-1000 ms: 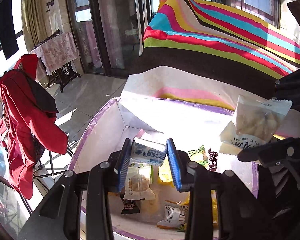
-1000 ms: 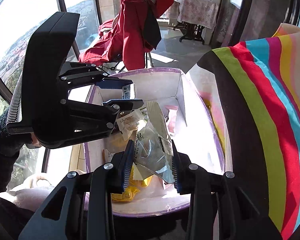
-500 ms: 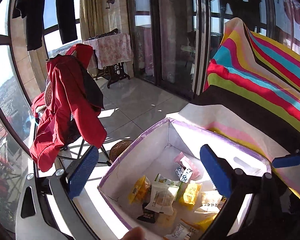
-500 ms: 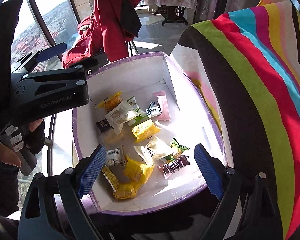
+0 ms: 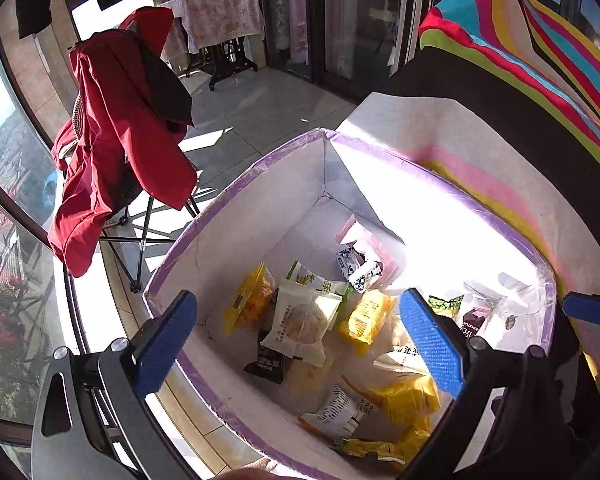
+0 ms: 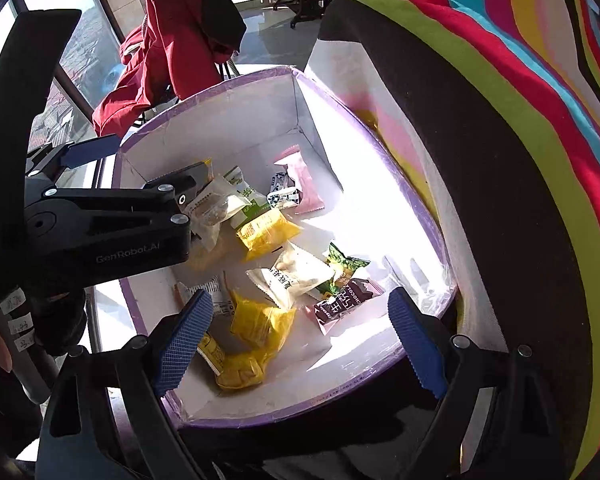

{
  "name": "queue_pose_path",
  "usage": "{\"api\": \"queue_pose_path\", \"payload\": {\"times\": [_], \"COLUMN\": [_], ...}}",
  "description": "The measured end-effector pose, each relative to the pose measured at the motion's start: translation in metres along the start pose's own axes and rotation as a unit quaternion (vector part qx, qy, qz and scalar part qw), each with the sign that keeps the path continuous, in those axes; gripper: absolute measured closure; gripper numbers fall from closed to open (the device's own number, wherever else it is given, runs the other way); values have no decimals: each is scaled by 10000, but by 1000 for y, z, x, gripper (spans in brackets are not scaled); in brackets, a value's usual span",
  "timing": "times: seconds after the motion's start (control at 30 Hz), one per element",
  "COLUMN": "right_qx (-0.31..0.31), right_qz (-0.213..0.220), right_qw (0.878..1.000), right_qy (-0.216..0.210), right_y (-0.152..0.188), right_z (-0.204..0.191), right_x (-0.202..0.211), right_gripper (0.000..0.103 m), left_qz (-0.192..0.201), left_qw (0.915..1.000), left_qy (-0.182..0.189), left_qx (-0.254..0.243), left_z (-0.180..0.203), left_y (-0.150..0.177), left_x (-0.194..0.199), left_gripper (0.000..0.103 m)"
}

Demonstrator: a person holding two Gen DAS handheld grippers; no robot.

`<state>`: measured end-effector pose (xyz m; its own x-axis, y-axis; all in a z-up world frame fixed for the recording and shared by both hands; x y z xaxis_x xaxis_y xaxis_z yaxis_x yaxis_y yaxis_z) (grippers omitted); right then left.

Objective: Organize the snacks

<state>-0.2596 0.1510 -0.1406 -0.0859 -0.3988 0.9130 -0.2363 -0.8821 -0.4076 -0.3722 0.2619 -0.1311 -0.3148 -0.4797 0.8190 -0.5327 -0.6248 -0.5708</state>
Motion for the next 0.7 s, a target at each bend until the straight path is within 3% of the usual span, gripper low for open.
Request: {"api": "queue_pose_path", "payload": {"times": [0.7], "right_qx": [-156], "right_qz": [-203], "right_qw": [9997], "right_qy": [-18], "right_y": [10], "right_z": [2], "right_x": [-11], "right_gripper": [17], "left_qz": [-150], "left_qw": [9998], "left_qy": [58], "left_qx": [126], "left_z": [-7], "left_y": [1], "left_x": [-10], "left_gripper": [2]}}
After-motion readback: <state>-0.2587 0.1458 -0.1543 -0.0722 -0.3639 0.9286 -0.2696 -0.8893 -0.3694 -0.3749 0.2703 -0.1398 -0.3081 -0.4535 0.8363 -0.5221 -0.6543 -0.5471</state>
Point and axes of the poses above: each gripper's, at about its wrist camera, not at the fingertips, and x roughly against the way its jaws point, z to its right, y to its underside, the point moved 7 cm from there along -x, roughly the way its jaws point, and after that the axes turned 3 degrees about z, right-handed, at the moved point
